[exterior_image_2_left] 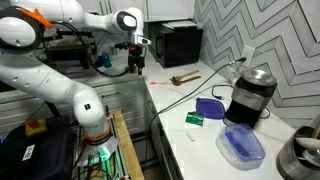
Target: Pick up the small white object on the counter and put it inside the small green packet
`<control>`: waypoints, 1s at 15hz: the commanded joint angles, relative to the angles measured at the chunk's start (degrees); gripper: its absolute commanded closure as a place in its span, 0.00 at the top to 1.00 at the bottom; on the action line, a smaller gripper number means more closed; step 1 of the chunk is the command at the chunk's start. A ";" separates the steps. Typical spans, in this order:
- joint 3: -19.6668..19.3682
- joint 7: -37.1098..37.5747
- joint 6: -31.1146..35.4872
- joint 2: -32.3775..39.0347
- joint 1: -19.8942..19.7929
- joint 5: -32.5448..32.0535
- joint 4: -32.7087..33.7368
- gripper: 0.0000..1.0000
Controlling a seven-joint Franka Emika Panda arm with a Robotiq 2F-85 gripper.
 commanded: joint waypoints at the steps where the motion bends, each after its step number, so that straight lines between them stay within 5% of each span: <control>1: -1.26 0.75 -0.10 0.38 1.62 -0.57 0.10 1.00; 9: -1.26 0.75 -0.10 0.38 1.62 -0.58 0.10 1.00; 15: -5.58 10.00 -4.01 0.91 -3.41 0.43 -0.28 1.00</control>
